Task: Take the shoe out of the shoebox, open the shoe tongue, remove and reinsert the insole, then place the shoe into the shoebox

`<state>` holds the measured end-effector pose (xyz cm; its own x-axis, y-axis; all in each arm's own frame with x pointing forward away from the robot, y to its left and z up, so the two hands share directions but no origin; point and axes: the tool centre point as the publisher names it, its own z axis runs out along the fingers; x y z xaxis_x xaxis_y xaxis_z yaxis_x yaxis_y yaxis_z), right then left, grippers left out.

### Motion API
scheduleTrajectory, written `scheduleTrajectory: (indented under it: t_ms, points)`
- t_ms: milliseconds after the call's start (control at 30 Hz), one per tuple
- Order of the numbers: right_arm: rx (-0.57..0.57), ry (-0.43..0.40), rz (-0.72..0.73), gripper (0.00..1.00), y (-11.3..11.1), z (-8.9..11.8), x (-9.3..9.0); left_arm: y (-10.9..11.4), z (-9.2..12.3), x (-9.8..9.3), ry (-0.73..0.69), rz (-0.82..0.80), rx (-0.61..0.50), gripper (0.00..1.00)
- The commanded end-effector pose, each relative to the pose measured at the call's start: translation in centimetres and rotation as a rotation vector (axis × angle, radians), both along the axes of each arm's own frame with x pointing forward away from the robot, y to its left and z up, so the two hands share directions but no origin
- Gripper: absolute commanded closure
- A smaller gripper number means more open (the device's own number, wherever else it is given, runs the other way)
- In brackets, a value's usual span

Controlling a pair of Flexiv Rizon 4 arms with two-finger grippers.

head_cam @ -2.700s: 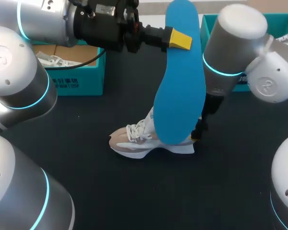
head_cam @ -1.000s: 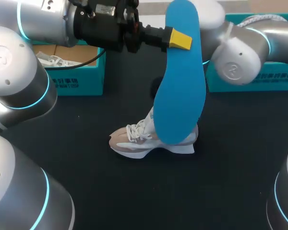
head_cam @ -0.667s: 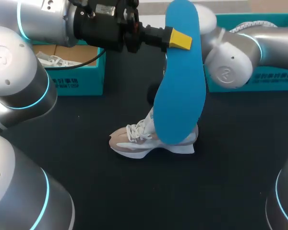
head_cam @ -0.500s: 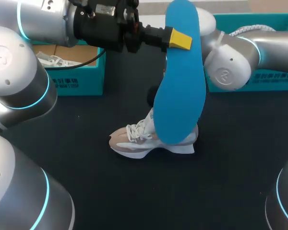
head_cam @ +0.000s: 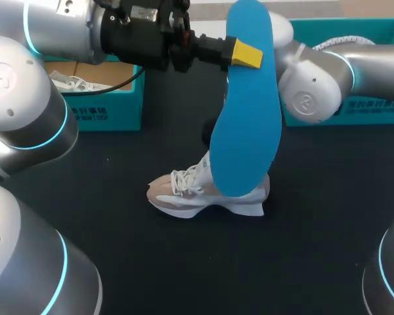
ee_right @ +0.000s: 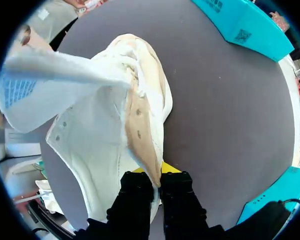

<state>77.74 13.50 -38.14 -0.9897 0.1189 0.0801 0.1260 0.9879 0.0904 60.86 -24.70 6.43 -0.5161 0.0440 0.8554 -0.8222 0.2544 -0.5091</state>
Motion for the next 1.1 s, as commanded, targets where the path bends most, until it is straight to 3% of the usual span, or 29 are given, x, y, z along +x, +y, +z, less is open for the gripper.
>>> scheduleTrajectory:
  t_ms: [33,233,500,667,767,1100]
  points:
    - [0.03,0.012,-0.046,1.0,-0.4,0.6,-0.6,-0.1,-0.1,0.0,0.0,0.001,-0.001,1.0]
    - [0.143,0.038,-0.221,1.0,-1.1,1.9,-2.0,-0.1,-0.1,0.0,0.0,0.001,-0.001,1.0]
    - [0.254,0.132,-0.494,1.0,-1.2,3.4,-2.7,-0.1,-0.1,0.0,0.0,0.001,-0.001,1.0]
    - [0.242,0.206,-0.638,1.0,-0.6,3.4,-2.7,-0.1,-0.1,0.0,0.0,0.001,-0.001,1.0]
    - [0.212,0.172,-0.65,1.0,-0.1,3.9,-2.2,-0.1,-0.1,0.0,0.0,0.001,-0.001,1.0]
    - [0.212,0.172,-0.65,1.0,-0.1,3.9,-2.2,-0.1,-0.1,0.0,0.0,0.001,-0.001,1.0]
